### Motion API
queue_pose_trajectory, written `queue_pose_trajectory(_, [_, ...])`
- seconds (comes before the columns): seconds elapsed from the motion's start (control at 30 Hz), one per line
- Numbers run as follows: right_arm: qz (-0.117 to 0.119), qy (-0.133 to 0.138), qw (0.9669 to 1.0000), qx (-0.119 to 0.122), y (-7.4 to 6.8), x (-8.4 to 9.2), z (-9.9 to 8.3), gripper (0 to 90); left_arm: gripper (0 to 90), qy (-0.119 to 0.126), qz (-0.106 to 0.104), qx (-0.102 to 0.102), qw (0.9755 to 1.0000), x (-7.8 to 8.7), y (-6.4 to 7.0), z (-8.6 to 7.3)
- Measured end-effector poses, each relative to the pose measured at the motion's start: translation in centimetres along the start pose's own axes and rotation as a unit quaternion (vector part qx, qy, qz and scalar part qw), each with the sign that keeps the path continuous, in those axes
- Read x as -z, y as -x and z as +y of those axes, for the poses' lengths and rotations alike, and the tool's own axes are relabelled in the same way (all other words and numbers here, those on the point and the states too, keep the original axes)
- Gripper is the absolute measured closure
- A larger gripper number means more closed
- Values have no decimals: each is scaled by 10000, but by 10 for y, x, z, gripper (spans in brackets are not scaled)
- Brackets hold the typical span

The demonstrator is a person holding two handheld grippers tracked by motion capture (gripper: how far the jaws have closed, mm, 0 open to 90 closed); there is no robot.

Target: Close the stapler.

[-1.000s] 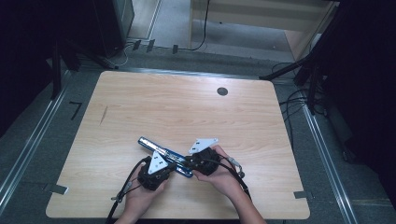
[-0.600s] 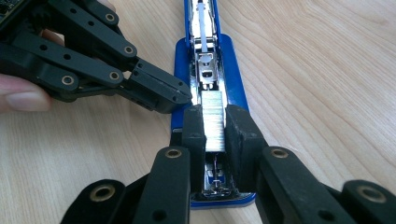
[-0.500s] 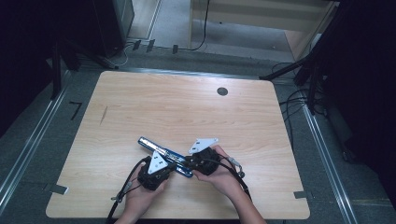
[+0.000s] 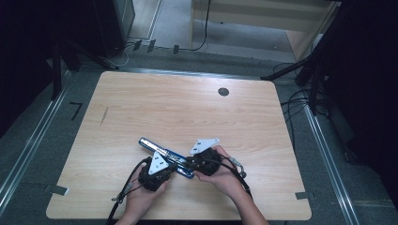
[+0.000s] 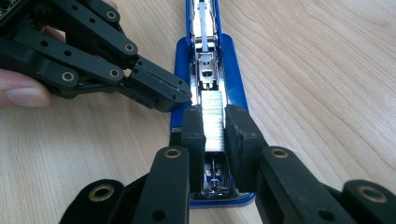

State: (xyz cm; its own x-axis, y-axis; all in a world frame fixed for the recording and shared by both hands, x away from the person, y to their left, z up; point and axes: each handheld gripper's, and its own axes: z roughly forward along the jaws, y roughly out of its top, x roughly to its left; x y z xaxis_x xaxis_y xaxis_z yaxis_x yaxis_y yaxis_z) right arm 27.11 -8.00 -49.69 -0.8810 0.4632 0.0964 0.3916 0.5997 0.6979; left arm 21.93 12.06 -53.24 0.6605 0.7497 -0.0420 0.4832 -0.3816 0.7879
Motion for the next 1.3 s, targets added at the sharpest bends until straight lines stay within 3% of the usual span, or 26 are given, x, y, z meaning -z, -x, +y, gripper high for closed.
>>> queue_pose_trajectory(0.8, [111, 51, 9999, -103, 2, 0, -1, 796, 900, 0, 1, 7, 10000, 0, 0, 0])
queue_pose_trajectory(1.3, [-47, 82, 10000, 1, -1, 1, 0, 796, 900, -9, 3, -12, 10000, 0, 0, 0])
